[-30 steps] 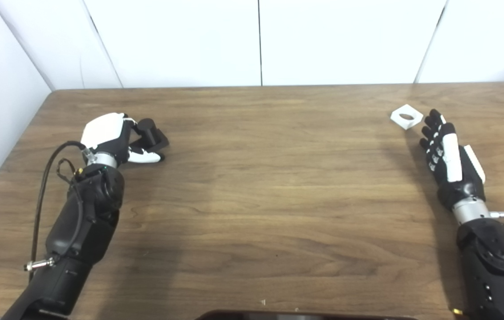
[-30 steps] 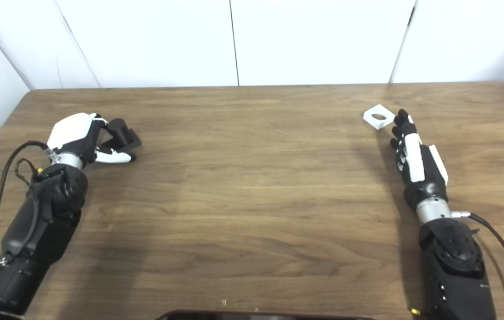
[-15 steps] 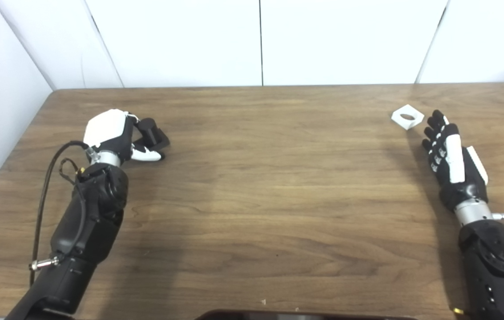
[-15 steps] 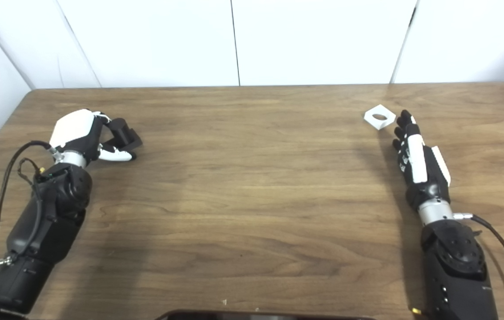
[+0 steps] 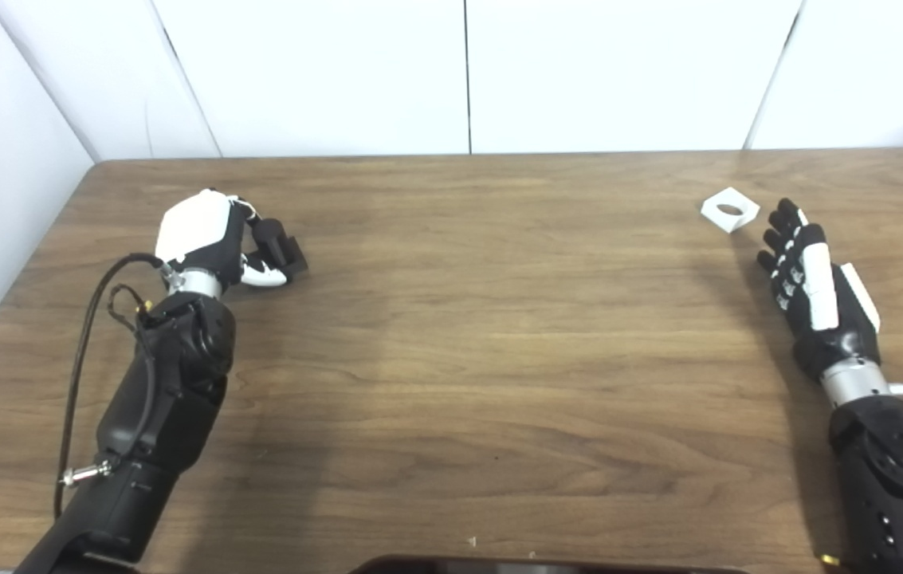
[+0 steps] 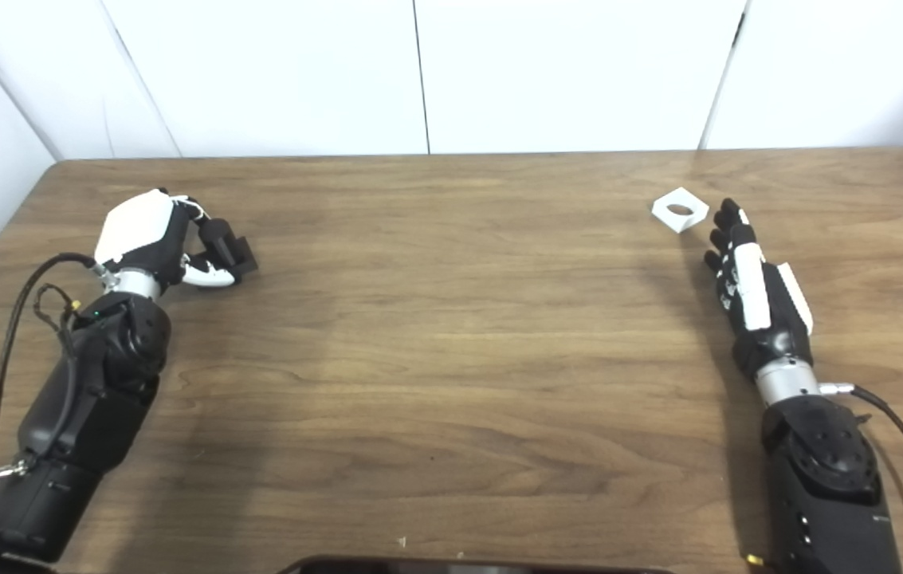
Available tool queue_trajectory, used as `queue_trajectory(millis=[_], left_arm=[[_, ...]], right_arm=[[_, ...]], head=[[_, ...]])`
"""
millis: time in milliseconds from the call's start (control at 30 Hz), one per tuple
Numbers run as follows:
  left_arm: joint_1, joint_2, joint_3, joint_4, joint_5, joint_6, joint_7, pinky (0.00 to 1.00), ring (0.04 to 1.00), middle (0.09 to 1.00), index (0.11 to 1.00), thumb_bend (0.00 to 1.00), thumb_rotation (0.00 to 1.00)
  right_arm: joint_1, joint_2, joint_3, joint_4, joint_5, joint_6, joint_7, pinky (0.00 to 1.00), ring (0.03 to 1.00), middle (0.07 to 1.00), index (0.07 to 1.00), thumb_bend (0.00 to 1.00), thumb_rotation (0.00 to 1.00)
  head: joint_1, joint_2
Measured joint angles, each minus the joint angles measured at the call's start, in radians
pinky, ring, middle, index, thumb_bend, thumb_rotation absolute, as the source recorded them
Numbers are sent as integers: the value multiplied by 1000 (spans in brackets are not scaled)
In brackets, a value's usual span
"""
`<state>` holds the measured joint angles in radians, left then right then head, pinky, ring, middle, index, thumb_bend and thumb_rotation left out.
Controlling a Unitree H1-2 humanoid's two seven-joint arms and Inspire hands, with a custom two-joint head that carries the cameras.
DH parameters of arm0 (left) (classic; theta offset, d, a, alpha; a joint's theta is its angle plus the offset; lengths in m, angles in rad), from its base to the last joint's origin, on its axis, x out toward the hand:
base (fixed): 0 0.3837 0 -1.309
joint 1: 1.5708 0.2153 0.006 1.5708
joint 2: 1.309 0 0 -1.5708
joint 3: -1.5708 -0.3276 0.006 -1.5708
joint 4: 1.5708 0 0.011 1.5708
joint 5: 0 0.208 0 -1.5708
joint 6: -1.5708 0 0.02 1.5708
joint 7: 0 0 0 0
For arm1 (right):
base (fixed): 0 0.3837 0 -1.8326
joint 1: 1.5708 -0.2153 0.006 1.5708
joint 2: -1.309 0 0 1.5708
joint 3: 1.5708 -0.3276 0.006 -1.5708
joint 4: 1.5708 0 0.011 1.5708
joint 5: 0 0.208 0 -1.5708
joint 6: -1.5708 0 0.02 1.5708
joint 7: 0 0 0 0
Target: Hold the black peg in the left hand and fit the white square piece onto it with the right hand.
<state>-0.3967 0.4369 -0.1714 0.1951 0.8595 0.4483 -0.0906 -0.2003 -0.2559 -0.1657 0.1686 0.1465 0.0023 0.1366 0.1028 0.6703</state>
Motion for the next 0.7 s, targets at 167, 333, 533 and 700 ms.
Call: queue_trajectory(millis=[167,333,533,700], left_arm=[[0,1,-4,0,0,-1,4,1000,1000,884,491,516,66],[0,0,-2,0,-11,-4,10,1000,1000,872,490,517,63],[1,0,-1,0,-32,-4,18,1000,1000,874,489,520,62],[2,0,-1,0,-38,-4,23,1000,1000,869,488,523,61]], right_arm=[[0,0,-1,0,0,0,-1,1000,1000,1000,1000,640,1000],[0,-1,-4,0,8,2,1,1000,1000,1000,1000,646,1000],[-1,-4,-5,5,19,2,2,1000,1000,1000,1000,644,1000],[-2,-5,-5,6,19,1,2,1000,1000,1000,1000,655,1000]], head=[[0,0],[2,0],[3,-2],[5,-2]])
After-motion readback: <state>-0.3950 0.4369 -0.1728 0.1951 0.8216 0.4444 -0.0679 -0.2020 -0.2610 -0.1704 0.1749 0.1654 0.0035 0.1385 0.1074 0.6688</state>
